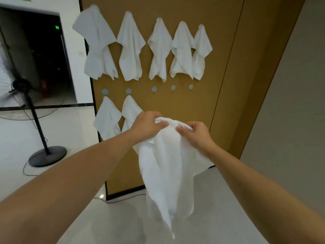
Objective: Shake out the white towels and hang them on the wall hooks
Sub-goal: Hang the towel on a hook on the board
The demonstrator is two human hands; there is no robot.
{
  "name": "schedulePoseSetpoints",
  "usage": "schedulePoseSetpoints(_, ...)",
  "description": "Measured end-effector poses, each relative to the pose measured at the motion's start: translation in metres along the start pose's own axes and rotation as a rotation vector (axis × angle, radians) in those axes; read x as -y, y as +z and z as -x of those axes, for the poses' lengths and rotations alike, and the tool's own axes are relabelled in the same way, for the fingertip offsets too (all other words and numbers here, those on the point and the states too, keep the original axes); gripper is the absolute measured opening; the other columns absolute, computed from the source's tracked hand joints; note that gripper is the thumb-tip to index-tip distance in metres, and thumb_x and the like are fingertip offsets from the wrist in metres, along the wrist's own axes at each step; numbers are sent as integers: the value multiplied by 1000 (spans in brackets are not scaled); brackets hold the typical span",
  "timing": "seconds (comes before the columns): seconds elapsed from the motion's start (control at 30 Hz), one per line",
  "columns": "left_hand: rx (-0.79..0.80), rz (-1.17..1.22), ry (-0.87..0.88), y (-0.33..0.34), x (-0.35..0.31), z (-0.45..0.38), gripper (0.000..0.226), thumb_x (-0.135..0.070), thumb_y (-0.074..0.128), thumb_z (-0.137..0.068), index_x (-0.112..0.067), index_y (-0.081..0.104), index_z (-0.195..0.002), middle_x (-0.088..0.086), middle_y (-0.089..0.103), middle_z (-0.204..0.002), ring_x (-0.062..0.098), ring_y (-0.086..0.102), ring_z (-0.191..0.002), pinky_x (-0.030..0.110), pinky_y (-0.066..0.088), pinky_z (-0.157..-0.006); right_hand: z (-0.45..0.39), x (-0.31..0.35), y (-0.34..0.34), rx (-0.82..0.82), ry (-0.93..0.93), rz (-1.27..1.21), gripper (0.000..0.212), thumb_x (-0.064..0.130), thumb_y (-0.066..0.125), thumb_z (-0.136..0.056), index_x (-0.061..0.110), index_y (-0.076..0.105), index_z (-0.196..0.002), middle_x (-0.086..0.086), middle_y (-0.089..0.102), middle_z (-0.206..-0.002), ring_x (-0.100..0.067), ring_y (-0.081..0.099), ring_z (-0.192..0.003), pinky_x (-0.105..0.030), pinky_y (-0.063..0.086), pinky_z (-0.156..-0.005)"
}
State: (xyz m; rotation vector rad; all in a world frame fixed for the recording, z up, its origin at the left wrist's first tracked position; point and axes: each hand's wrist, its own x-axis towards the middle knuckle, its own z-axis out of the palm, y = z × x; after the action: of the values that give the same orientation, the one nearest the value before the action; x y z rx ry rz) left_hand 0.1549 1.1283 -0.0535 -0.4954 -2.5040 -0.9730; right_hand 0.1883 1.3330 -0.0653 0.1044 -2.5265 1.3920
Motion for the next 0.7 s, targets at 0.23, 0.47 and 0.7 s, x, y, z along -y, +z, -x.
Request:
schedulePoseSetpoints(0.23, 67, -4, -81, 40, 101, -133, 34, -54, 62, -88, -20, 67, -89, -4, 62, -83, 19, 60, -90, 29, 37, -72, -163, -24, 44, 67, 17, 119, 23, 41, 65, -90, 24, 67, -75, 1, 67, -76, -17, 63, -69, -25, 43, -56)
schedulePoseSetpoints(0.47, 47, -30, -134, 59, 175, -237, 36, -57, 62, -87, -21, 67, -83, -10, 62, -71, 2, 54, -69, 17, 33, -58, -304, -54, 81, 72, 9, 156, 30, 42, 64, -91, 16, 70, -78, -3, 70, -77, -21, 66, -72, -32, 51, -67)
schedulePoseSetpoints(0.7, -52, -147, -196, 102, 238, -324, 35, -57, 59, -88, -32, 51, -64, -17, 53, -63, 5, 52, -65, 22, 36, -65, -430, -101, 128, 87, -61, 111, 27, 45, 61, -91, 21, 75, -93, 2, 73, -88, -19, 67, -83, -37, 55, -80)
